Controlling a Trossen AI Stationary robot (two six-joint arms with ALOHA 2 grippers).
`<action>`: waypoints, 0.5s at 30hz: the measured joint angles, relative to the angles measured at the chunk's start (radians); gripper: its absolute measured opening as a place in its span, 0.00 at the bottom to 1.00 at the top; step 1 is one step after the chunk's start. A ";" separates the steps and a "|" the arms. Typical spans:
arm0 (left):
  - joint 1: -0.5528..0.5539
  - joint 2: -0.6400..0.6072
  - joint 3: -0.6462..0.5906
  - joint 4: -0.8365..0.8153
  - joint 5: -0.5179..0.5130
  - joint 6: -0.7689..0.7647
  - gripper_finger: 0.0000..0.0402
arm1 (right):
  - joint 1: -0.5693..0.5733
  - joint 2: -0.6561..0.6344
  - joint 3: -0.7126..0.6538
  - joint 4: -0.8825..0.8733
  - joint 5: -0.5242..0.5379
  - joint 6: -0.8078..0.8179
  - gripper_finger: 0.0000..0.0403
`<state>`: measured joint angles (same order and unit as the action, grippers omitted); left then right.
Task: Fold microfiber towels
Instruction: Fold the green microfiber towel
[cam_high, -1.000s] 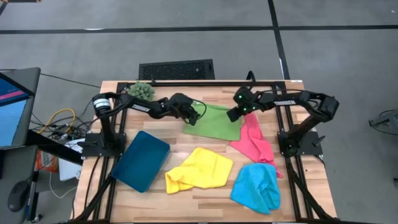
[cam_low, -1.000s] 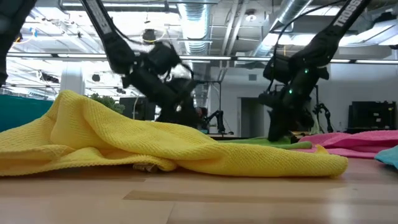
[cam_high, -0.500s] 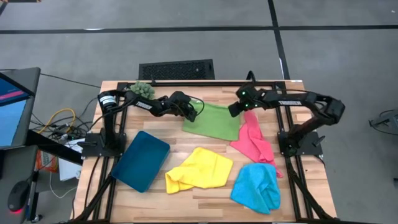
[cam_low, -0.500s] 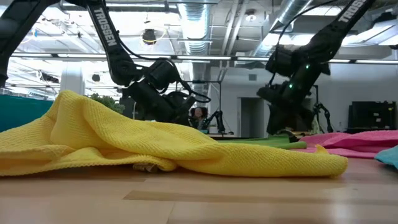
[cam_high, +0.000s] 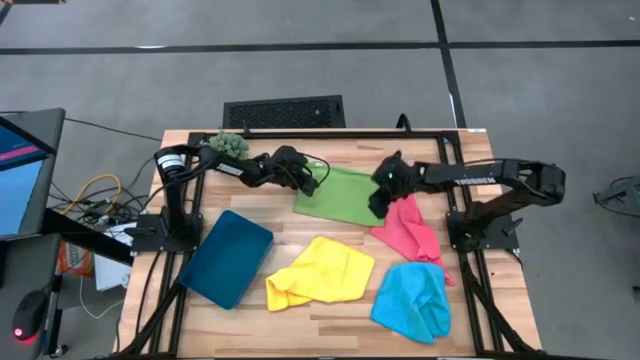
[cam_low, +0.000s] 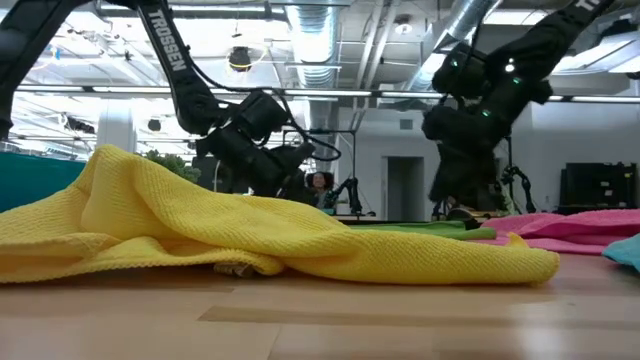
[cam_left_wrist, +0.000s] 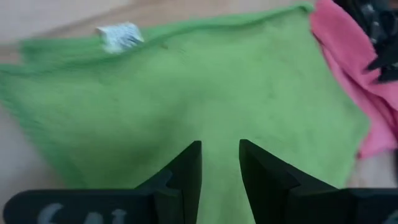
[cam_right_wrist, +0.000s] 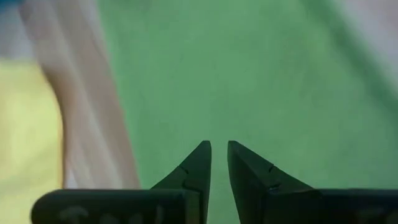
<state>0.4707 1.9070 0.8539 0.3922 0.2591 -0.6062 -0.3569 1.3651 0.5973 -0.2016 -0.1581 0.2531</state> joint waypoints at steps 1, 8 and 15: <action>0.000 -0.009 0.000 -0.002 0.004 -0.007 0.24 | 0.016 -0.001 -0.016 -0.005 0.001 0.004 0.20; -0.020 -0.100 0.000 0.001 -0.004 -0.048 0.24 | 0.108 -0.006 -0.083 0.004 0.002 0.061 0.20; -0.087 -0.261 0.001 -0.001 -0.039 -0.058 0.24 | 0.140 -0.083 -0.084 0.018 0.001 0.064 0.20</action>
<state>0.3836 1.6460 0.8547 0.3910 0.2199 -0.6640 -0.2172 1.2817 0.5129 -0.1836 -0.1566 0.3174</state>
